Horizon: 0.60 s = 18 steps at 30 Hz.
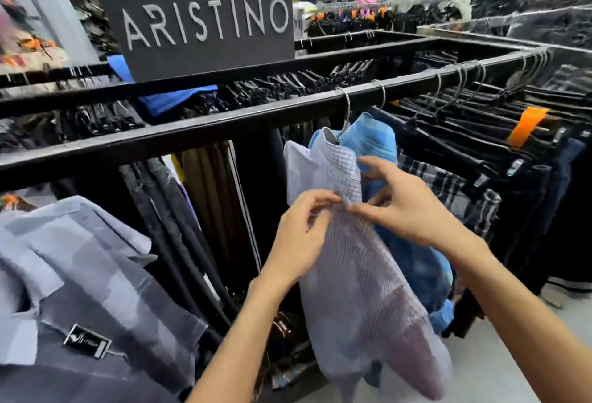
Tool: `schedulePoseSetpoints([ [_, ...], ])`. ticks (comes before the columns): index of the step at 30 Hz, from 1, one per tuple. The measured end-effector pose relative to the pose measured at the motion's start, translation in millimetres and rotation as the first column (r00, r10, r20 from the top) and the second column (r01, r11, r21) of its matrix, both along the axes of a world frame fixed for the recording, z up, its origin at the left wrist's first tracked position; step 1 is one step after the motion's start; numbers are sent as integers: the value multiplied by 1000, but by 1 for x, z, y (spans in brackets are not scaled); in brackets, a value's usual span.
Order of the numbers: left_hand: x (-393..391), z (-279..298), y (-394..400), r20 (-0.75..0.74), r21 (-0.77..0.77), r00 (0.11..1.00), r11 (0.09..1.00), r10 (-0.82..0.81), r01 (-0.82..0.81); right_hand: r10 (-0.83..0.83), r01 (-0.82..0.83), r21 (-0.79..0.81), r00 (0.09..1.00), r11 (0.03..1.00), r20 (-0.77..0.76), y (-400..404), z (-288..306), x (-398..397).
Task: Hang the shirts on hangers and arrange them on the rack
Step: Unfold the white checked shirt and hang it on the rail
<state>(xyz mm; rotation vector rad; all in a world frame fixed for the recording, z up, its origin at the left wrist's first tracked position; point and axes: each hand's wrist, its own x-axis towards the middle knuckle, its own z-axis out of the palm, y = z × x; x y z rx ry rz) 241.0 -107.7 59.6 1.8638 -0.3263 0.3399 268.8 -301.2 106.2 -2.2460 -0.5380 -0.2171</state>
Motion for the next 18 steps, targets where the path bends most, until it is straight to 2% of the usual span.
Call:
schedulePoseSetpoints([
  [3,18,17,11,29,-38,999,999,38,-36,144,-145,-33,989,989,-29,6,11,7],
  [5,27,27,21,110,-9,991,997,79,-78,188,-189,-11,980,982,-61,14,16,7],
  [7,31,37,34,219,75,971,991,94,-113,251,-250,17,964,968,-89,25,18,5],
  [9,30,46,50,272,169,961,981,43,-92,302,-297,56,942,953,-144,36,17,3],
  [12,27,59,78,263,318,962,948,-76,-13,327,-315,85,914,945,-239,55,19,7],
  [18,24,73,117,230,547,965,837,-127,-20,383,-339,224,901,914,-202,71,28,23],
])
